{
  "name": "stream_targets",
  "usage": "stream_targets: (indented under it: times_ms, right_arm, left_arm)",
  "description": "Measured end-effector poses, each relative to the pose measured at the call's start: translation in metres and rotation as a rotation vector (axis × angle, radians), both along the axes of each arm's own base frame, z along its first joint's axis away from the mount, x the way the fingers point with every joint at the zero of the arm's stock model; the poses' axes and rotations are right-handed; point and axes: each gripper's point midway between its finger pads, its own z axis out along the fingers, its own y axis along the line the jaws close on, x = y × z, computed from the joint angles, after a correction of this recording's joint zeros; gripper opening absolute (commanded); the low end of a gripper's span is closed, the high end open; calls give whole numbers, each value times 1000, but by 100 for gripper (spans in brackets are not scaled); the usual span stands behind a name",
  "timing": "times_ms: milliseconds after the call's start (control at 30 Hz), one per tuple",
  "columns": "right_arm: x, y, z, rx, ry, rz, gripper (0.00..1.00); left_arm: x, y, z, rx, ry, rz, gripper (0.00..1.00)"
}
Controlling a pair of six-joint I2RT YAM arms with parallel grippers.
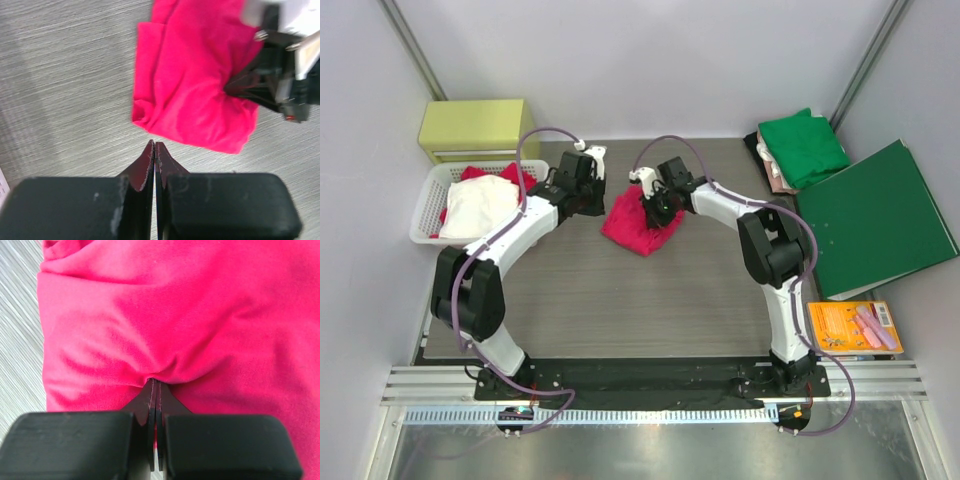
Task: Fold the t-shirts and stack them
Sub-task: Smooth out wrinkles on the folded tshirt
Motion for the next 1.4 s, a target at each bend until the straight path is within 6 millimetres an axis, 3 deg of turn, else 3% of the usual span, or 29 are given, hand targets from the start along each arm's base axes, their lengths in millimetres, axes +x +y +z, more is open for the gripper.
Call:
stream_targets:
  times_ms: [333, 367, 433, 500, 667, 700, 767, 833, 900, 1000, 1033, 1067, 1100, 1267, 1333, 1400]
  right_arm:
    - [-9, 45, 1, -2, -20, 103, 3]
    - [-11, 48, 1, 0, -19, 111, 13]
    - [-14, 50, 1, 1, -19, 126, 43]
    - [-20, 53, 3, 9, -26, 149, 55]
    - [-49, 38, 27, -90, -168, 187, 69]
    - [-56, 36, 38, -100, -191, 194, 72]
    - [-66, 34, 78, -92, -261, 191, 74]
    - [-73, 36, 124, -45, -340, 183, 72]
    - [-83, 25, 174, 10, -421, 161, 72]
    - [-102, -2, 198, 28, -466, 129, 51]
    - [-108, -14, 194, 10, -464, 116, 48]
    - [-113, -24, 188, -11, -456, 108, 37]
    - [-119, -36, 175, -39, -431, 92, 2]
    - [-140, -94, 104, -177, -240, 21, 1]
    - [-140, -107, 94, -197, -202, -13, 1]
    - [-135, -106, 91, -195, -198, -24, 1]
  left_arm:
    - [0, 1, 0, 2, -1, 0, 0]
    - [0, 1, 0, 2, -1, 0, 0]
    - [0, 1, 0, 2, -1, 0, 0]
    - [0, 1, -1, 3, -1, -1, 0]
    - [-3, 2, -8, 9, 13, -5, 0]
    - [-3, 2, -9, 9, 15, -6, 0]
    - [-4, 2, -10, 8, 17, -7, 0]
    - [-4, 1, -11, 6, 15, -8, 0]
    - [-4, 1, -12, 5, 14, -8, 0]
    - [-5, -2, -15, -8, 26, -18, 0]
    - [-5, -4, -18, -15, 33, -25, 0]
    - [-6, -6, -20, -22, 40, -31, 0]
    - [-7, -10, -22, -30, 51, -45, 0]
    - [-17, -32, -46, -20, 105, -107, 0]
    - [-24, -44, -56, -8, 129, -137, 0]
    - [-30, -54, -67, 1, 153, -160, 0]
